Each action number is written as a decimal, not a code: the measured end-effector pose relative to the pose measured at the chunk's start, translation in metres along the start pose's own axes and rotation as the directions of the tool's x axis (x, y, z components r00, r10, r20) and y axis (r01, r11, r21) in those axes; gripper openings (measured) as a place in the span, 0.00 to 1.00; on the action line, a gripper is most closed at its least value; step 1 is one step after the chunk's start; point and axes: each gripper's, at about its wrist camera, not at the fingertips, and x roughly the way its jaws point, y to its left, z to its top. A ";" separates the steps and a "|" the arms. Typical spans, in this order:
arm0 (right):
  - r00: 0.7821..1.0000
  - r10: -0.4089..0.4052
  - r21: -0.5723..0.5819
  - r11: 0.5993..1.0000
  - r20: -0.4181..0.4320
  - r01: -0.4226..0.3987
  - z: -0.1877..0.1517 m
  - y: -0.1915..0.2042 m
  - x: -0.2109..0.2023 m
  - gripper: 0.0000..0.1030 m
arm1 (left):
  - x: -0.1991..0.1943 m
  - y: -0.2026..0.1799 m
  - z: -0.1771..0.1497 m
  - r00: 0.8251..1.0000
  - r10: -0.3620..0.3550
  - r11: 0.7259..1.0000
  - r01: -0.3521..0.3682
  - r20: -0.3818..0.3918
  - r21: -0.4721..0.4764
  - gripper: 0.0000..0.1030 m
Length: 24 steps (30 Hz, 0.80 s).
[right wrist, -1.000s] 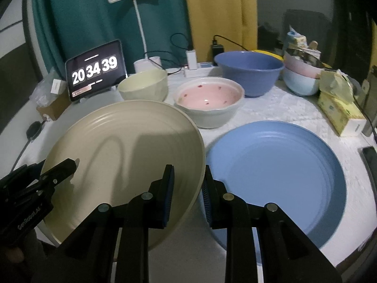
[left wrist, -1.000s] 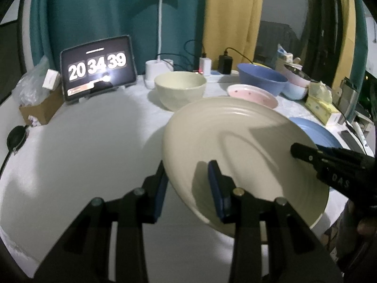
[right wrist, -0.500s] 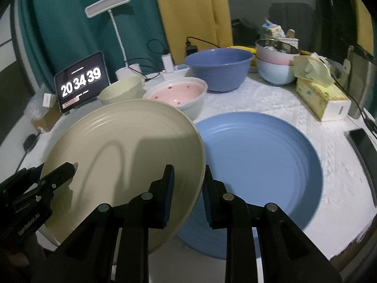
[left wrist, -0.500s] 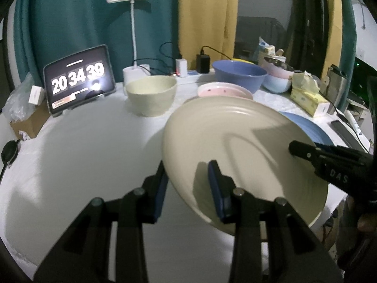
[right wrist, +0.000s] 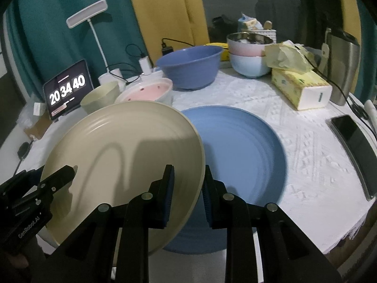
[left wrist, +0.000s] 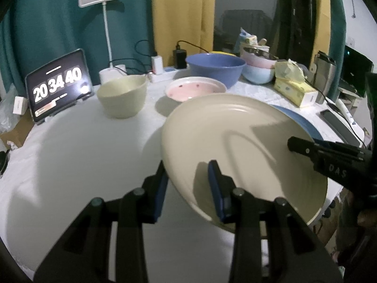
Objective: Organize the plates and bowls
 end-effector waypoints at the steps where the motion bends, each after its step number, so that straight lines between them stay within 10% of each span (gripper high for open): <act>1: 1.000 -0.004 0.003 1.000 0.000 0.004 0.000 -0.003 0.000 0.24 | 0.001 -0.003 0.000 1.000 -0.005 1.000 0.005 -0.002 0.004 0.34; 24: 0.994 -0.106 0.027 0.994 0.022 0.105 0.007 -0.050 0.000 0.24 | 0.035 -0.044 0.015 0.996 -0.072 0.996 0.075 -0.054 0.045 0.34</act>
